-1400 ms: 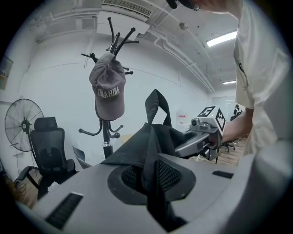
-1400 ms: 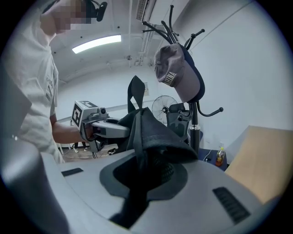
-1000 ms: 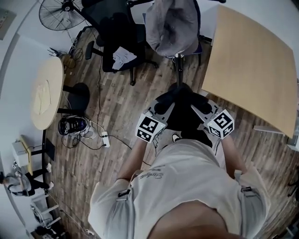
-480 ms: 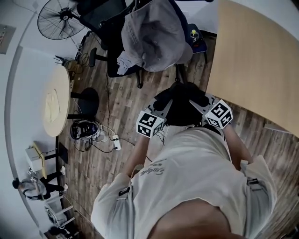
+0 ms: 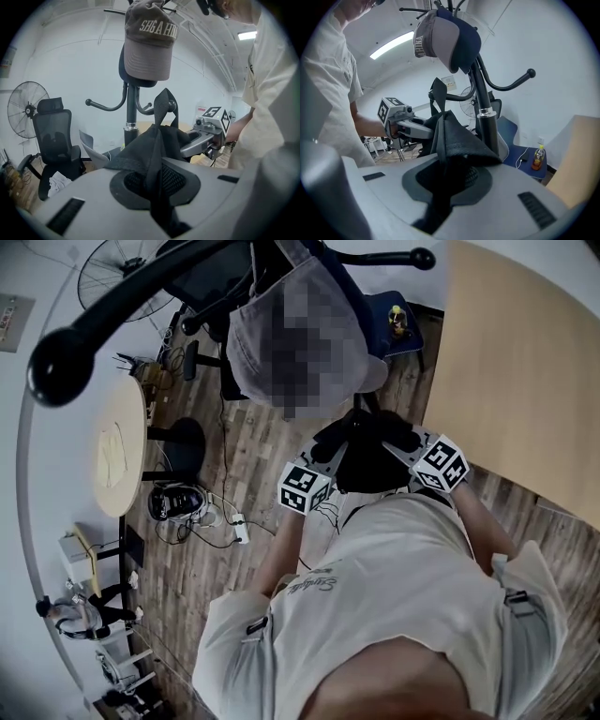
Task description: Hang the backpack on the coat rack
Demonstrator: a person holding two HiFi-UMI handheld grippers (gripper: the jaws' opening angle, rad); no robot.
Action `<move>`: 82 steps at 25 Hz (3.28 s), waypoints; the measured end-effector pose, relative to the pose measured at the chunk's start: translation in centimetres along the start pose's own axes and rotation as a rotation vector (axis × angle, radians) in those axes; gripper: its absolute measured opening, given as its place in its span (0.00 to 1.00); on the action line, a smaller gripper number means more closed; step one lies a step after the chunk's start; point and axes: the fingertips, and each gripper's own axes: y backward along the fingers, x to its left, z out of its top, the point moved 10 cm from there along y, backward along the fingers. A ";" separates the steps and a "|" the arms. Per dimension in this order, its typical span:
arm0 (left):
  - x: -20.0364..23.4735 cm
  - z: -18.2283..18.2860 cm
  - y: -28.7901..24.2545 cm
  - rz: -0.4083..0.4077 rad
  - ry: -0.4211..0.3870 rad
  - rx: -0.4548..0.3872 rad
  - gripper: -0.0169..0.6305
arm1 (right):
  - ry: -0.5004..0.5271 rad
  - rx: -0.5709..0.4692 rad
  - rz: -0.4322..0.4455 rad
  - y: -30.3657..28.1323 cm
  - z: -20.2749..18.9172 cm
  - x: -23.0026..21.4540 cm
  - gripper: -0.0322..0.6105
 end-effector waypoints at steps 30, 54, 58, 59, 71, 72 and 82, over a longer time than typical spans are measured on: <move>4.9 -1.0 -4.7 -0.059 0.062 0.107 0.12 | -0.045 0.110 -0.091 -3.7 -0.9 -5.3 0.19; 1.2 0.6 6.2 0.017 0.047 -0.028 0.12 | -0.170 -0.010 -0.458 3.5 3.3 7.0 0.04; -0.2 1.4 8.6 0.018 -0.024 -0.070 0.08 | -0.200 -0.089 -0.433 3.7 4.9 10.8 0.04; -0.6 1.7 9.1 0.019 -0.040 -0.077 0.08 | -0.206 -0.102 -0.421 3.8 5.4 11.8 0.04; -4.9 4.7 14.1 -0.109 0.038 -0.205 0.07 | 0.023 -0.138 -0.478 6.6 10.2 21.1 0.04; -5.2 4.7 14.2 -0.106 0.027 -0.205 0.07 | 0.050 -0.133 -0.492 6.8 10.4 21.6 0.04; -6.5 6.8 15.6 -0.013 -0.017 -0.241 0.07 | 0.167 -0.208 -0.524 10.2 13.8 22.1 0.04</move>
